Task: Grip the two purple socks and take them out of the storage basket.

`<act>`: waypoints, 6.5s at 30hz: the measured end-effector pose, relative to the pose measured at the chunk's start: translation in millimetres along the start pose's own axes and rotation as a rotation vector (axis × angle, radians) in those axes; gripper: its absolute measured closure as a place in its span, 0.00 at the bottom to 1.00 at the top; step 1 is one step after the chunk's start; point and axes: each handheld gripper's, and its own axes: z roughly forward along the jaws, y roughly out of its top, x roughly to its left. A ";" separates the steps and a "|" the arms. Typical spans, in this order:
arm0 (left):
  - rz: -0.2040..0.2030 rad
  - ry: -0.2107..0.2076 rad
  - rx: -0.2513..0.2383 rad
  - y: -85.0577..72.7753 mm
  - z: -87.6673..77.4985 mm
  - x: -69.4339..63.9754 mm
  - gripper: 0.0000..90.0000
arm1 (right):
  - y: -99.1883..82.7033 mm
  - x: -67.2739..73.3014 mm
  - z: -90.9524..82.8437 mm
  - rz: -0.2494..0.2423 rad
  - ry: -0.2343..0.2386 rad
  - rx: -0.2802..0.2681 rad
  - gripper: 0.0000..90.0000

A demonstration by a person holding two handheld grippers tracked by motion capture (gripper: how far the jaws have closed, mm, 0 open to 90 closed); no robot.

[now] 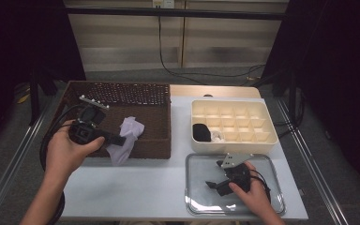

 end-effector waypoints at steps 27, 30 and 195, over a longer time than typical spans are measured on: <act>0.012 -0.044 -0.003 -22.3 58.6 -1.9 0.70 | 0.0 0.1 -0.1 0.002 0.000 0.000 0.15; 0.014 -0.035 -0.021 -19.6 54.6 -1.2 0.64 | -0.1 0.1 -0.1 0.002 0.000 0.000 0.15; -0.114 0.293 0.086 39.3 149.6 131.5 0.93 | -0.1 0.2 0.0 0.002 0.001 0.001 0.15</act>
